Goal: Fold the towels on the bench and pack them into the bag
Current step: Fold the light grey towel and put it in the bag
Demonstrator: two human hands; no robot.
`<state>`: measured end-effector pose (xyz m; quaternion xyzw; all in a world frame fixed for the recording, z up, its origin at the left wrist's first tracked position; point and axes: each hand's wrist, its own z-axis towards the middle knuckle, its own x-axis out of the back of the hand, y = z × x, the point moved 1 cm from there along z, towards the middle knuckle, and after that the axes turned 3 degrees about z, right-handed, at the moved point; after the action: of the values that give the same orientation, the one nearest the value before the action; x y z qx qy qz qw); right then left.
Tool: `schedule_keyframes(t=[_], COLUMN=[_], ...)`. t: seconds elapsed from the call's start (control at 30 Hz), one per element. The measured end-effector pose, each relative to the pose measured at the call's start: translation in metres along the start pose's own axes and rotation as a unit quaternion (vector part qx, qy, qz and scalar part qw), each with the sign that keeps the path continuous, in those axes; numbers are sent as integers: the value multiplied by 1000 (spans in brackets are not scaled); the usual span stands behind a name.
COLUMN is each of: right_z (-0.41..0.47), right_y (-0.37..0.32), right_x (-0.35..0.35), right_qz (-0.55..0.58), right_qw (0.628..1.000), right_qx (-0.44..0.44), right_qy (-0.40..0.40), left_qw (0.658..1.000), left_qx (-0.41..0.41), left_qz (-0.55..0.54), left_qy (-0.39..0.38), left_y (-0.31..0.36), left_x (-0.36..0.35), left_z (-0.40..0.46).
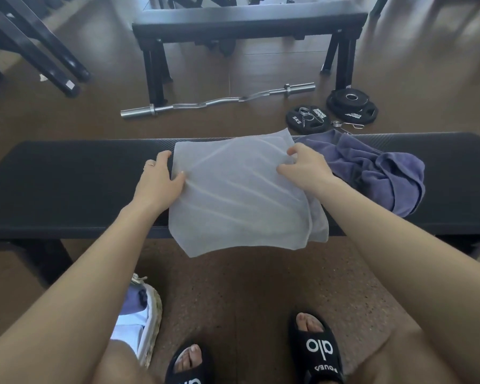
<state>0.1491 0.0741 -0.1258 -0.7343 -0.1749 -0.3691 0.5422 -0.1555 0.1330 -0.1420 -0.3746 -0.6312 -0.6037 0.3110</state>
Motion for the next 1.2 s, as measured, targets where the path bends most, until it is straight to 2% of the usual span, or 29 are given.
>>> schedule_keyframes(t=[0.2, 0.33, 0.53, 0.67, 0.8, 0.93, 1.03, 1.2], right_z=[51, 67, 77, 85, 90, 90, 84, 57], right_y=[-7, -2, 12, 14, 10, -4, -8, -11], right_x=[-8, -12, -20, -11, -8, -12, -13, -2], right_qz=[57, 77, 94, 100, 60, -27, -49, -68], right_qw=[996, 988, 980, 985, 991, 992, 994, 997], right_qx=[7, 43, 52, 37, 3, 18, 16, 5], right_qy=[75, 124, 166, 137, 117, 122, 96, 25], left_qw=[997, 994, 997, 997, 998, 996, 996, 997], left_qx=[-22, -34, -67, -40, -43, -43, -38, 41], left_qz=[67, 89, 47, -68, -31, -27, -11, -49], left_qy=[-41, -60, -4, -1, 22, 68, 81, 48], left_y=[7, 11, 15, 14, 19, 23, 24, 14], left_x=[5, 7, 4, 7, 2, 1, 5, 10], left_z=[60, 85, 102, 107, 107, 109, 107, 95])
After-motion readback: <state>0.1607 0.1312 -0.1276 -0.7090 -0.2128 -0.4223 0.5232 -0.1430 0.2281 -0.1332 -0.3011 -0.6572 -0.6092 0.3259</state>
